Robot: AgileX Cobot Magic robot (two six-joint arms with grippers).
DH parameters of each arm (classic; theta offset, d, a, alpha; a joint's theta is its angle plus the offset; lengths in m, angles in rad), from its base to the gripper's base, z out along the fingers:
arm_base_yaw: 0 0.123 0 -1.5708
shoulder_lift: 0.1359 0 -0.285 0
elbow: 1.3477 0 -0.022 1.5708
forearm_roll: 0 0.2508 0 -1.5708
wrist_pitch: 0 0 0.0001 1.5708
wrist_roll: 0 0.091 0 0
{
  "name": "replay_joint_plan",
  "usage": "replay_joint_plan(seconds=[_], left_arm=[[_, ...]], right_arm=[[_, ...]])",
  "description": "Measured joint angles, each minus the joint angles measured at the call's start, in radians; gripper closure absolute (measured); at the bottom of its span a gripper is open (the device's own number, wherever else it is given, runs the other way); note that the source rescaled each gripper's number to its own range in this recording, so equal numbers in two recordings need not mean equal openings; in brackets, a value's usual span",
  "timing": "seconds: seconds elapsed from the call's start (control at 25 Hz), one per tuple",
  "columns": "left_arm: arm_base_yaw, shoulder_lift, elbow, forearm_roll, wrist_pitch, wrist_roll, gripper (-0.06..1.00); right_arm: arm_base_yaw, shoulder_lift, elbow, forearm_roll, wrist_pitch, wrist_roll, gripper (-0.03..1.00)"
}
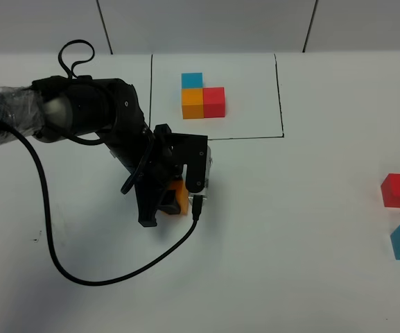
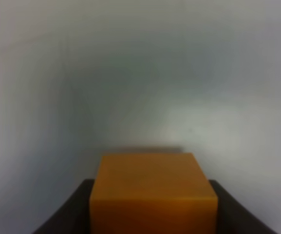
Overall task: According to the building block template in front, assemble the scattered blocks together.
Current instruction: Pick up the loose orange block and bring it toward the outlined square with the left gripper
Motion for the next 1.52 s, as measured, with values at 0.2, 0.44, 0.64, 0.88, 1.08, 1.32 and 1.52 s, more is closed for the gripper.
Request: replay_joint_plan(seconds=[0.2,0.44,0.64,0.88,1.08,1.32,1.52], left_arm=[[-0.003,0.012,-0.002,0.006,0.016,-0.02,0.38],[-0.003,0.018,-0.007,0.024,0.026,-0.045,0.38],[-0.003,0.021,-0.008,0.024,0.026,-0.045,0.38],[-0.003,0.029,-0.009,0.011,0.022,-0.045,0.38],[-0.003,0.029,-0.009,0.007,0.022,-0.045,0.38],[-0.003,0.029,-0.009,0.007,0.022,-0.045,0.38],[-0.003,0.029,-0.009,0.007,0.018,-0.045,0.36]], right_arm=[[0.0,0.0,0.0,0.0,0.0,0.0,0.97],[0.0,0.0,0.0,0.0,0.0,0.0,0.97],[0.0,0.0,0.0,0.0,0.0,0.0,0.97],[0.0,0.0,0.0,0.0,0.0,0.0,0.97],[0.0,0.0,0.0,0.0,0.0,0.0,0.97],[0.0,0.0,0.0,0.0,0.0,0.0,0.97],[0.0,0.0,0.0,0.0,0.0,0.0,0.97]])
